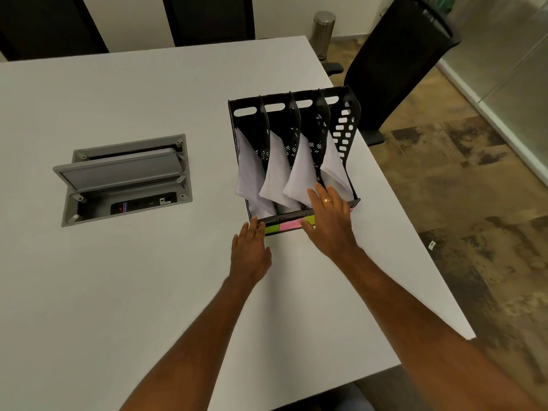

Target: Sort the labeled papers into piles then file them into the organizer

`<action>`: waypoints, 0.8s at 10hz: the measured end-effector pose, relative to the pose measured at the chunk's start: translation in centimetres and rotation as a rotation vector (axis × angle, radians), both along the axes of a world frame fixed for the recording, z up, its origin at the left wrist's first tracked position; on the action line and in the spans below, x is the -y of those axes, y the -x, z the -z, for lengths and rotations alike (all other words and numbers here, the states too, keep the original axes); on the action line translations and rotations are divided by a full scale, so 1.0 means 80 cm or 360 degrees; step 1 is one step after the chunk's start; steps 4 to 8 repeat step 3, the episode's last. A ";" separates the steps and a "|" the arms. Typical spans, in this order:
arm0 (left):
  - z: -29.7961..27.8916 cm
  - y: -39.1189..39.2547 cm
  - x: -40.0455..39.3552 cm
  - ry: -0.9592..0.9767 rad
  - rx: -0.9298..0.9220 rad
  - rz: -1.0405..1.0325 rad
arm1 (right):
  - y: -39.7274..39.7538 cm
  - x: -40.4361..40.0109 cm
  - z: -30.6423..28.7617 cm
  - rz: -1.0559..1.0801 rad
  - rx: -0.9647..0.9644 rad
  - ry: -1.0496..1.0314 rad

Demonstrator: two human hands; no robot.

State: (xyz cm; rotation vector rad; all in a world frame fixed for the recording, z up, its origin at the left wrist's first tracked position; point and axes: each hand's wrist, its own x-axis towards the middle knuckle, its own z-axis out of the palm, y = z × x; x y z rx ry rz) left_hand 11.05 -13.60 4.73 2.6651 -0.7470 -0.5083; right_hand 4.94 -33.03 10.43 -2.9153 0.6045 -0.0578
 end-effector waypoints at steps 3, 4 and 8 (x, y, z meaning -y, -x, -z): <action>-0.031 0.026 -0.004 0.0101 0.0375 -0.0013 | 0.069 0.017 0.007 0.0010 -0.0201 -0.0125; -0.031 0.026 -0.004 0.0101 0.0375 -0.0013 | 0.069 0.017 0.007 0.0010 -0.0201 -0.0125; -0.031 0.026 -0.004 0.0101 0.0375 -0.0013 | 0.069 0.017 0.007 0.0010 -0.0201 -0.0125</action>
